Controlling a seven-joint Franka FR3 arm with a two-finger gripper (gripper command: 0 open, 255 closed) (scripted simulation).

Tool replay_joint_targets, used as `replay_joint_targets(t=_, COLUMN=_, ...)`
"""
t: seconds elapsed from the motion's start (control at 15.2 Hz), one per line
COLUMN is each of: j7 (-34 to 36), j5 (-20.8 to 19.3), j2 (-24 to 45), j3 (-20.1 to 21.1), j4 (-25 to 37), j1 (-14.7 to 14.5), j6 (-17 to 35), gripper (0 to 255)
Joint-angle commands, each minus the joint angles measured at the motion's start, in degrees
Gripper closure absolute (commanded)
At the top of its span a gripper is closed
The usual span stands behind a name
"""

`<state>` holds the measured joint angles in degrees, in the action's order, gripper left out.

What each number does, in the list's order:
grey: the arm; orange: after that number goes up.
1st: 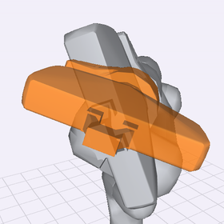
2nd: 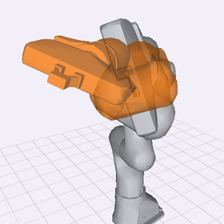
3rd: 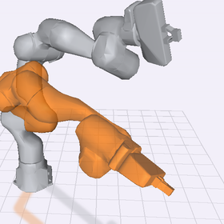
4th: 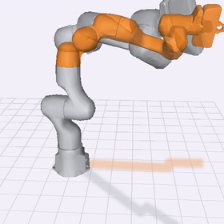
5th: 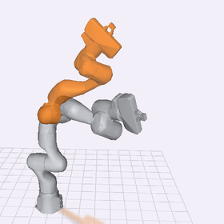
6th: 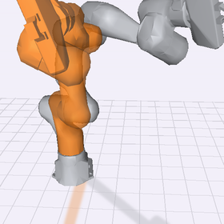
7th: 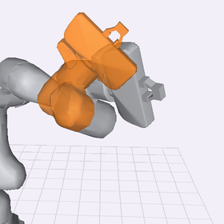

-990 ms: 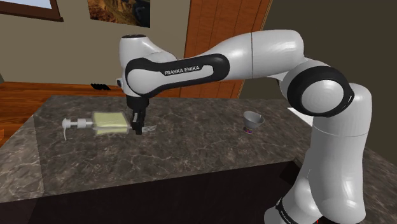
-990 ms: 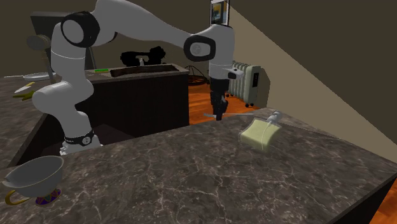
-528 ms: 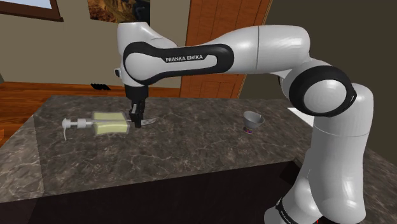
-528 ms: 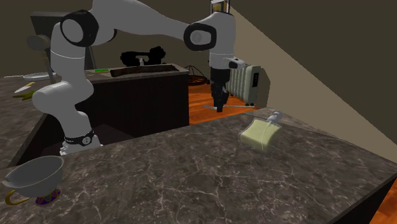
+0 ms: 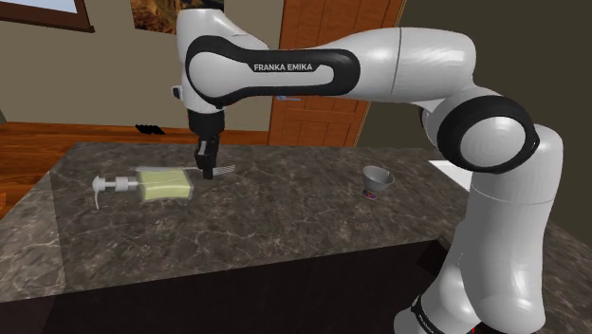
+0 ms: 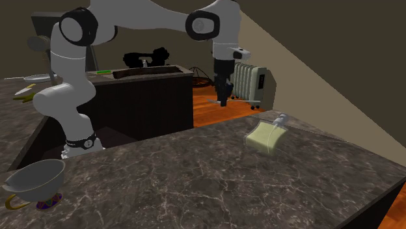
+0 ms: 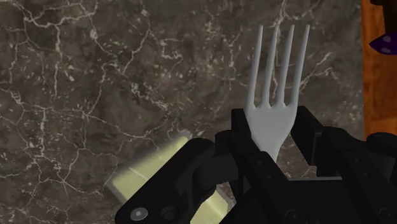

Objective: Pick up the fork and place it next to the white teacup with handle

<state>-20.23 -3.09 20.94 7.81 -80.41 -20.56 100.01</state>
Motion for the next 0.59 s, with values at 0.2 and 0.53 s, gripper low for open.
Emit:
replay_joint_targets(t=0.2, j7=-3.14, j5=1.48, j2=-10.84, j3=-0.73, j4=-14.99, j1=2.64, j6=4.27, gripper=255)
replay_joint_targets(t=0.53, j7=-7.11, j5=2.72, j2=-21.35, j3=-2.3, j4=-28.3, j1=4.84, j6=7.17, gripper=255)
